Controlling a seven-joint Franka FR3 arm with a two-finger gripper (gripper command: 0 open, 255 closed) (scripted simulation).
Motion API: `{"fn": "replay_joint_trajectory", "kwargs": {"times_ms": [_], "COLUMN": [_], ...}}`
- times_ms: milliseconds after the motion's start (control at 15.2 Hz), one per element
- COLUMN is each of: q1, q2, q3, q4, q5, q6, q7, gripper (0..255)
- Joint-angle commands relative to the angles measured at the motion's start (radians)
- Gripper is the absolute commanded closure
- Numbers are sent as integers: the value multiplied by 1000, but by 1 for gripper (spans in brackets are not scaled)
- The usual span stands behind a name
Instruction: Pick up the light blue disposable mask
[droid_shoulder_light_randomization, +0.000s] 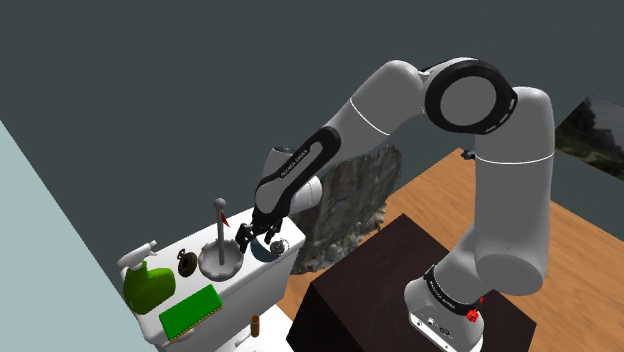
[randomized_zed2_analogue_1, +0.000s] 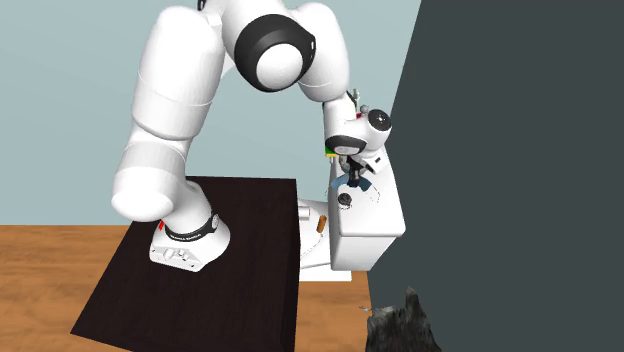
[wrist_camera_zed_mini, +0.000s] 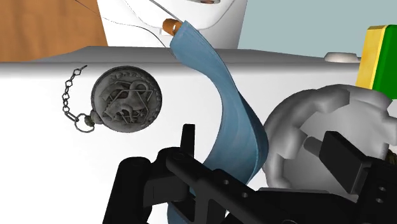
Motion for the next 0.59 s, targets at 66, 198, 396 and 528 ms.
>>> {"fn": "replay_joint_trajectory", "kwargs": {"times_ms": [66,198,396,528], "q1": [2,2,1,3], "q2": [26,27,18,19], "q3": [0,1,1,3], "q4": [10,9,5,3], "q5": [0,1,2,3], "q6": [17,19,14,18], "q7": [-5,-5,-4,-3], "gripper": [0,255,255,255]}}
